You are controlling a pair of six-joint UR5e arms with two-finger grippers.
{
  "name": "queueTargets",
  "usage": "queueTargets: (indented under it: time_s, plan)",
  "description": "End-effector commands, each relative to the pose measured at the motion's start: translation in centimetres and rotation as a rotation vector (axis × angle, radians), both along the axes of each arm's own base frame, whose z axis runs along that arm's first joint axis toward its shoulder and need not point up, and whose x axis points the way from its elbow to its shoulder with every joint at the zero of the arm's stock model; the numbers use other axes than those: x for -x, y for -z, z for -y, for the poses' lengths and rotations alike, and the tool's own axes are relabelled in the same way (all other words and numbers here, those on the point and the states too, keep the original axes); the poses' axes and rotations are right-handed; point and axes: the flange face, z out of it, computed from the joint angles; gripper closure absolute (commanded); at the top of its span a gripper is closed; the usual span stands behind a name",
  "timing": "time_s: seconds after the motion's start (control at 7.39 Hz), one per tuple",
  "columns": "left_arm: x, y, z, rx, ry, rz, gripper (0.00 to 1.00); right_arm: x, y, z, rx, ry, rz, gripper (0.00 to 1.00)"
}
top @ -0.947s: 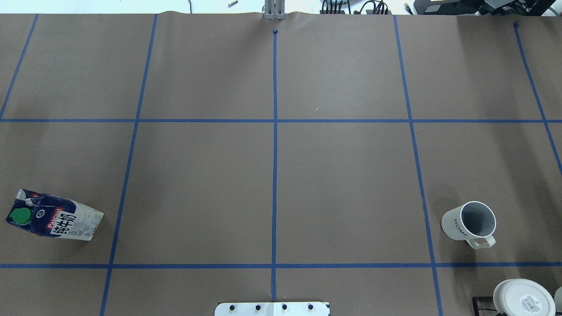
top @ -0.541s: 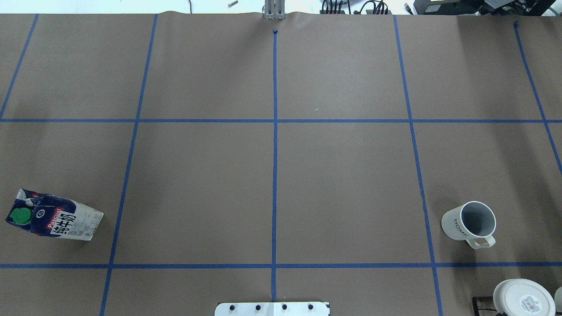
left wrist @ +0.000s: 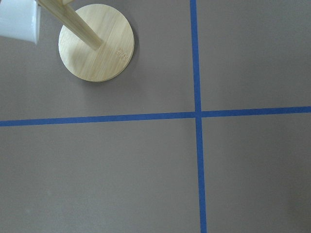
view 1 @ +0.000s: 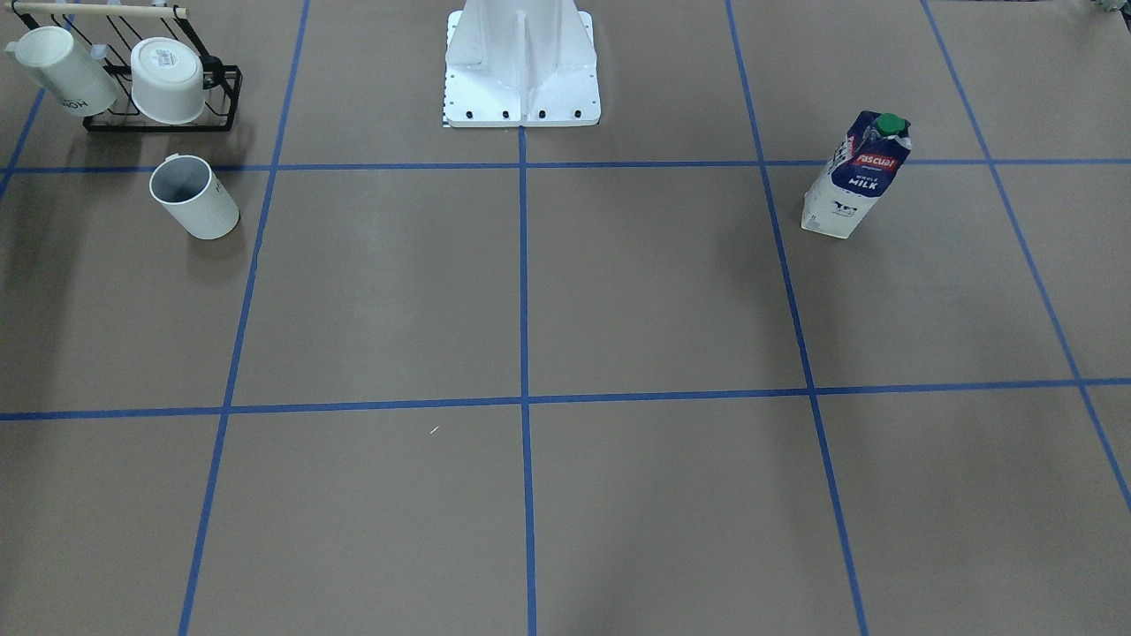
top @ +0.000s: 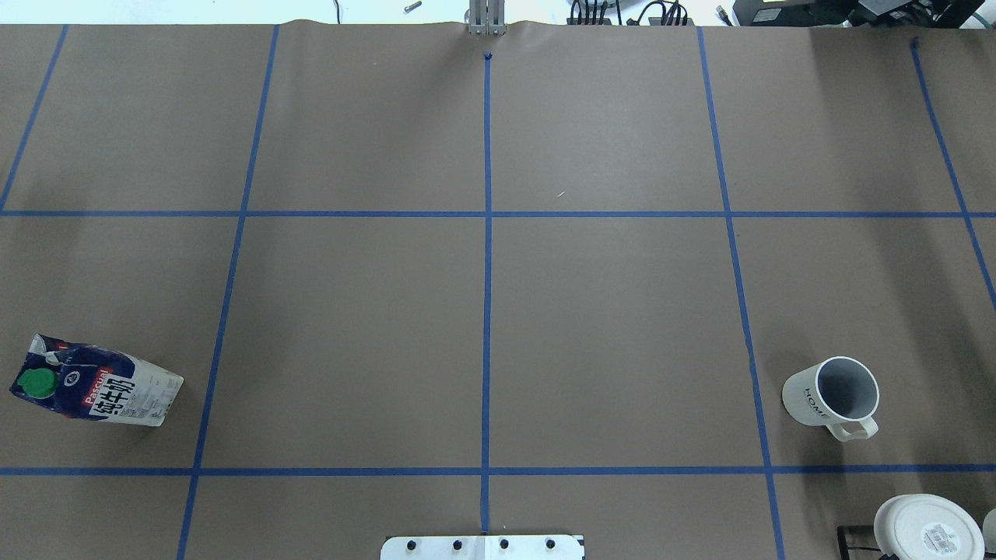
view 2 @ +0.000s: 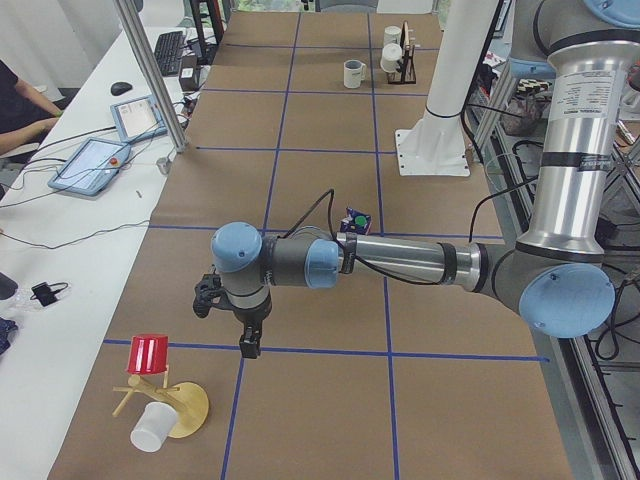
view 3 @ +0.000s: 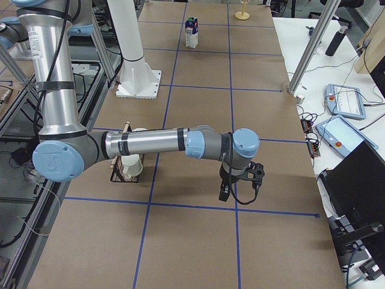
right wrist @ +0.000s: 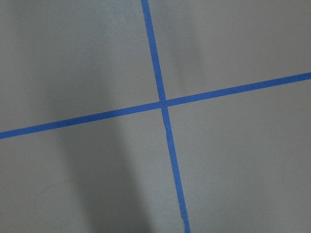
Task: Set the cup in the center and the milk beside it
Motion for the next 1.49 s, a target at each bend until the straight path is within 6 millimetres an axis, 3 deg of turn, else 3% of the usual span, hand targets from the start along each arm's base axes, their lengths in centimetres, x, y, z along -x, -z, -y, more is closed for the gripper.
queueTargets:
  time_s: [0.0, 0.27, 0.54, 0.68, 0.81, 0.95, 1.08, 1.22, 1.35]
  plan:
    - [0.0, 0.0, 0.0, 0.001, 0.0, -0.001, 0.02, 0.0, 0.0, -0.1, -0.001, 0.0, 0.0, 0.0]
    - [0.0, 0.1, 0.0, -0.002, 0.0, -0.001, 0.02, 0.0, 1.3, 0.4, -0.027, 0.0, 0.001, 0.0]
    - [0.0, 0.5, 0.0, -0.011, 0.001, 0.0, 0.02, 0.6, 7.0, 0.7, -0.138, 0.007, 0.006, 0.0]
    - [-0.1, 0.6, 0.1, -0.013, -0.002, 0.001, 0.02, 4.7, 9.9, 2.8, -0.194, 0.077, 0.011, 0.0]
    - [-0.1, 0.7, 0.2, -0.015, -0.002, 0.001, 0.02, 7.3, 10.1, 2.6, -0.227, 0.127, 0.043, 0.0]
    - [0.0, 0.8, 0.1, -0.018, 0.0, 0.0, 0.02, 11.7, 11.3, 1.1, -0.345, 0.211, 0.093, 0.0]
    - [0.0, 3.3, 0.2, -0.063, 0.0, 0.0, 0.02, 14.2, 11.1, -0.4, -0.422, 0.25, 0.122, 0.0]
    - [-0.6, 5.2, 0.1, -0.104, -0.01, 0.0, 0.02, 16.1, 12.2, -1.0, -0.431, 0.251, 0.153, 0.0]
    - [-0.7, 5.6, 0.1, -0.115, -0.009, 0.0, 0.02, 18.8, 13.3, -2.8, -0.478, 0.301, 0.187, 0.0]
